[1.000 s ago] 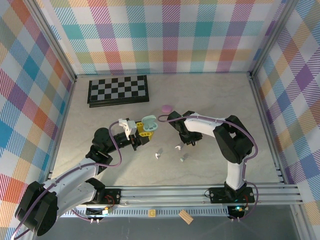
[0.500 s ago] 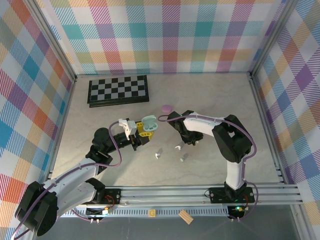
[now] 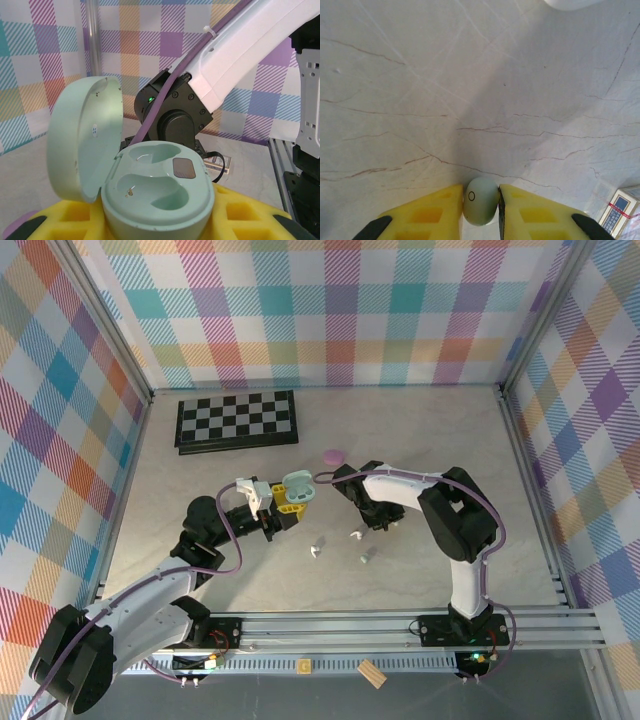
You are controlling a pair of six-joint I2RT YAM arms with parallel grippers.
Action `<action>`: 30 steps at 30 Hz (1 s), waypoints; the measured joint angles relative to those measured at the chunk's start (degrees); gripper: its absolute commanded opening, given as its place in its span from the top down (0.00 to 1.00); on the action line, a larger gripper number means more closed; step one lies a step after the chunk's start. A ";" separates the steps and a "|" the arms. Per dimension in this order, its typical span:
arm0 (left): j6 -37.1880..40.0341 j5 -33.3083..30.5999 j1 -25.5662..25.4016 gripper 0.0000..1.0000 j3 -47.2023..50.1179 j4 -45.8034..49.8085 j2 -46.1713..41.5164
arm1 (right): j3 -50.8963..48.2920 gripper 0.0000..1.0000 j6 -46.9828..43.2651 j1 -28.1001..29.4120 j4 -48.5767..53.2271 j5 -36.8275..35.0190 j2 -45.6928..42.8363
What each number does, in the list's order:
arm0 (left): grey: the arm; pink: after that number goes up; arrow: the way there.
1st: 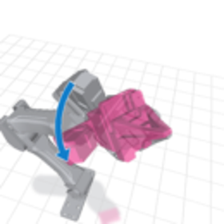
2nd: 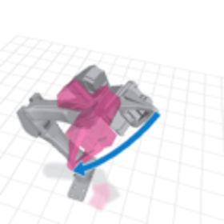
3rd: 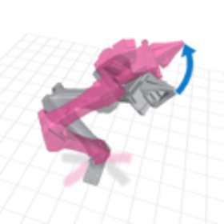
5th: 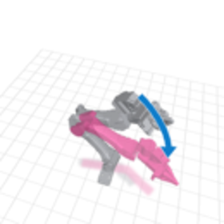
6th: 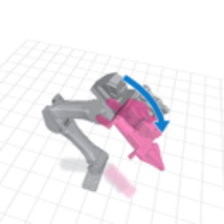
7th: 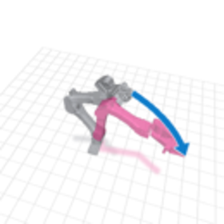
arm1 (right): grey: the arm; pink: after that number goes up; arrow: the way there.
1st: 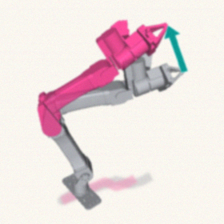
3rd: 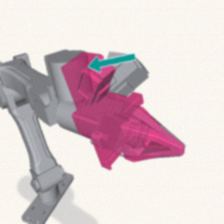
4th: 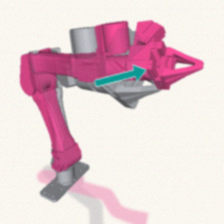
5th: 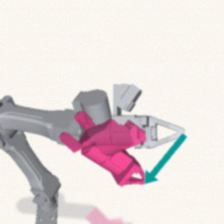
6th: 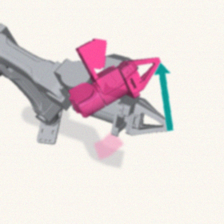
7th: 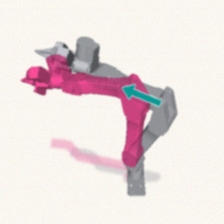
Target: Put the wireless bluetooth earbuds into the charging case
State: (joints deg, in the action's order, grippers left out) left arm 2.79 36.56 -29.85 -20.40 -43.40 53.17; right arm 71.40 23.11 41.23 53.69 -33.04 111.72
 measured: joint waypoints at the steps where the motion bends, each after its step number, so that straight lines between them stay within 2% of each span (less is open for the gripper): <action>1: 0.00 0.00 0.00 0.67 0.00 0.00 0.00 | 0.00 0.75 0.00 0.00 0.00 -0.11 0.00; 11: 0.00 0.02 0.00 0.67 0.00 0.00 0.00 | 0.42 0.72 0.00 0.00 1.07 -1.92 0.00; 30: 0.00 0.02 0.00 0.67 0.00 0.00 0.00 | 1.27 0.72 -0.09 -0.26 1.46 -2.58 1.11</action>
State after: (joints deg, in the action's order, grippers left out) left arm 2.79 36.58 -29.85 -20.40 -43.40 53.17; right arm 72.66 23.03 40.97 55.16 -35.62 112.84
